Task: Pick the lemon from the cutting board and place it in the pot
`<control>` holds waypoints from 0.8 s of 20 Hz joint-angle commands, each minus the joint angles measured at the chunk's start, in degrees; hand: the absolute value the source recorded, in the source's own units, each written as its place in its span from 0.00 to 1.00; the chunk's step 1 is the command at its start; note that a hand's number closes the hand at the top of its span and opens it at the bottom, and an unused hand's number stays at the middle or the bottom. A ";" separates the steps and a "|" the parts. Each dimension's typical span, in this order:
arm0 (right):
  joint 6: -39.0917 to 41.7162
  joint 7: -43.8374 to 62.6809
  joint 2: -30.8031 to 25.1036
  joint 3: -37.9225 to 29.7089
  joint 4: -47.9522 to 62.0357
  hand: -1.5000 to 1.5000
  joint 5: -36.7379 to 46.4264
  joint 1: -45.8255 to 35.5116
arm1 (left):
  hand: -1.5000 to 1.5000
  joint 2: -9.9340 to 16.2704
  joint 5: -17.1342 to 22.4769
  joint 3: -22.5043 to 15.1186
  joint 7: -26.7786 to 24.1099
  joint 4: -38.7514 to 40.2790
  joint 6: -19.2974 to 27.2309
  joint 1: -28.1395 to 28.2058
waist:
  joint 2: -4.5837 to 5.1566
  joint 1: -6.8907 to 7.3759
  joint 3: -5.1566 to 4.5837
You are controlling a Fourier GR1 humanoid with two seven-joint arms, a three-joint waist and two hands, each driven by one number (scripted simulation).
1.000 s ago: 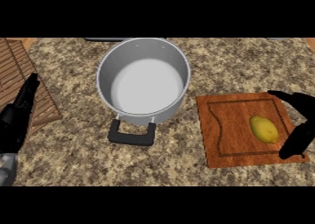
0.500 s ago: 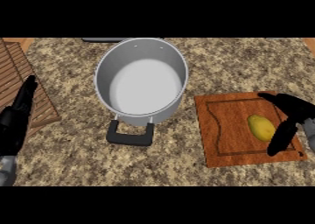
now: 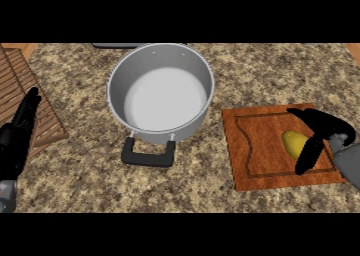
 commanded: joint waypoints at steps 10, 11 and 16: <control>1.48 -10.49 2.07 1.41 6.23 1.00 6.29 -0.09 | 0.50 -2.94 -1.19 -0.29 1.68 5.48 -0.88 3.28 | 0.75 -0.29 -0.90; -0.05 -9.62 3.81 1.65 5.21 1.00 7.06 0.17 | 0.50 -3.15 -1.66 -1.49 3.92 2.08 -0.78 3.38 | 0.57 -0.27 -0.88; -0.78 -11.71 3.90 0.72 6.35 1.00 8.65 0.26 | 0.50 -3.20 -0.81 0.52 2.04 3.97 -2.11 4.66 | 0.57 -0.36 -0.92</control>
